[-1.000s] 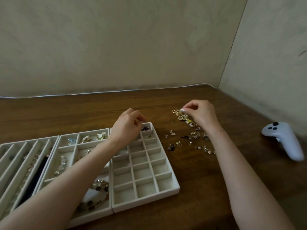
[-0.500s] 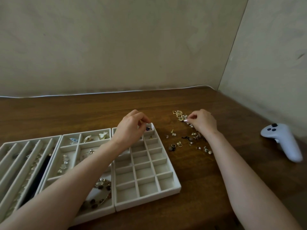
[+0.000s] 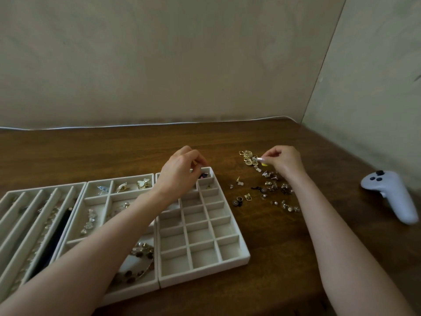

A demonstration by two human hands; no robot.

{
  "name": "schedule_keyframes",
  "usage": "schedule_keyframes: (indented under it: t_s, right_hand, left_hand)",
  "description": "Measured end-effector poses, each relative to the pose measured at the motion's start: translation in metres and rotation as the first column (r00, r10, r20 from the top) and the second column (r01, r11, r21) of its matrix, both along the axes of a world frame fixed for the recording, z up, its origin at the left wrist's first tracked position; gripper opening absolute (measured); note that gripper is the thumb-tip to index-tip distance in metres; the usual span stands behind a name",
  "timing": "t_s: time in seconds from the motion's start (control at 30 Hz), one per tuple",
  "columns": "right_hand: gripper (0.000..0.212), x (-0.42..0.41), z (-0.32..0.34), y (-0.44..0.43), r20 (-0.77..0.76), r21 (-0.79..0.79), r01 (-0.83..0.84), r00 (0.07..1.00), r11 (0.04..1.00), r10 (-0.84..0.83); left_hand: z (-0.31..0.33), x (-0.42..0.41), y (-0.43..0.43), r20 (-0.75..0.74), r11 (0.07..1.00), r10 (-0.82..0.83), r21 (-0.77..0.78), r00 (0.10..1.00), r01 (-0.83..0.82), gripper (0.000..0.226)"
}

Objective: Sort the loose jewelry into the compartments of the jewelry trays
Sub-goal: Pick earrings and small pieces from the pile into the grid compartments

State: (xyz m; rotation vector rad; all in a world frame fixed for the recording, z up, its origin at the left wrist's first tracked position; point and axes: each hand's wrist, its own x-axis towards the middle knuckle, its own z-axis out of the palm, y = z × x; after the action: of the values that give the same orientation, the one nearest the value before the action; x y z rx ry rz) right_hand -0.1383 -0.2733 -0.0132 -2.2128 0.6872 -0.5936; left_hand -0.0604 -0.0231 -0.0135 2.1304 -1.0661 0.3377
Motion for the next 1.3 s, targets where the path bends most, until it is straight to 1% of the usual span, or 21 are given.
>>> schedule_keyframes:
  t_s: [0.07,0.1,0.2,0.27,0.33,0.4,0.5,0.53,0.6,0.63,0.7,0.77,0.83,0.93,1.0,1.13,1.3]
  right_hand:
    - [0.003,-0.004,0.007,0.005,0.091,0.065,-0.017,0.996,0.998,0.011]
    - [0.004,-0.006,0.011,0.010,0.128,0.099,-0.051,0.991,0.994,0.038]
    - [0.005,-0.008,0.019,0.033,0.199,0.166,-0.234,0.959,0.958,0.200]
    - [0.004,-0.006,0.020,0.056,0.191,0.158,-0.376,0.919,0.913,0.346]
    - [0.004,-0.001,0.018,0.078,0.152,0.099,-0.471,0.877,0.876,0.455]
    - [0.002,0.004,0.012,0.093,0.113,0.031,-0.512,0.855,0.859,0.506]
    - [0.003,0.010,0.005,0.098,0.058,-0.020,-0.517,0.854,0.856,0.517]
    - [0.003,0.009,0.005,0.096,0.050,-0.022,-0.510,0.859,0.860,0.510]
    - [0.011,0.008,0.007,0.085,0.066,-0.032,-0.445,0.892,0.895,0.446]
    - [0.013,0.008,0.008,0.076,0.074,-0.060,-0.384,0.919,0.921,0.388]
    - [0.013,0.008,0.008,0.055,0.074,-0.179,-0.213,0.971,0.961,0.229]
    - [0.011,0.009,0.003,0.032,0.052,-0.266,-0.051,0.996,0.963,0.067]
    - [0.012,0.010,-0.005,0.012,-0.023,-0.307,0.026,0.999,0.951,-0.035]
    - [0.017,0.014,-0.015,-0.002,-0.141,-0.330,0.019,0.988,0.944,-0.069]
    - [0.019,0.017,-0.019,0.000,-0.167,-0.336,-0.001,0.984,0.942,-0.059]
    - [0.017,0.018,-0.019,0.003,-0.149,-0.359,-0.016,0.988,0.933,-0.040]
    - [0.010,0.015,-0.017,0.006,-0.099,-0.394,0.022,0.993,0.919,-0.066]
  left_hand:
    - [0.000,0.000,0.000,0.005,1.000,0.009,0.003,1.000,-0.009,0.014]
    - [0.000,0.001,0.000,0.007,1.000,0.015,0.002,1.000,-0.015,0.014]
    - [-0.002,0.002,0.001,0.006,0.998,0.064,-0.007,0.998,-0.064,0.014]
    - [-0.002,0.004,0.002,-0.007,0.994,0.110,-0.002,0.994,-0.110,0.014]
    - [-0.002,0.006,0.002,-0.029,0.989,0.147,0.008,0.989,-0.147,0.014]
    - [-0.002,0.007,0.002,-0.047,0.985,0.171,0.018,0.984,-0.170,0.014]
    - [-0.003,0.008,0.003,-0.054,0.984,0.175,0.028,0.983,-0.174,0.014]
    - [-0.003,0.008,0.002,-0.058,0.985,0.171,0.032,0.984,-0.169,0.015]
    - [-0.003,0.008,0.002,-0.066,0.986,0.165,0.035,0.984,-0.163,0.015]
    - [-0.003,0.007,0.002,-0.067,0.986,0.162,0.036,0.984,-0.160,0.015]
    - [-0.003,0.007,0.003,-0.067,0.988,0.154,0.034,0.986,-0.152,0.017]
    - [-0.003,0.005,0.003,-0.065,0.989,0.148,0.036,0.987,-0.146,0.019]
    - [-0.003,0.004,0.002,-0.064,0.989,0.143,0.043,0.988,-0.140,0.022]
    - [-0.002,0.004,0.002,-0.065,0.989,0.143,0.042,0.988,-0.141,0.022]
    - [-0.001,0.004,0.002,-0.069,0.989,0.142,0.037,0.987,-0.140,0.021]
    - [0.000,0.003,0.002,-0.069,0.990,0.136,0.037,0.988,-0.133,0.020]
    - [0.001,0.003,0.002,-0.073,0.990,0.139,0.034,0.988,-0.137,0.019]
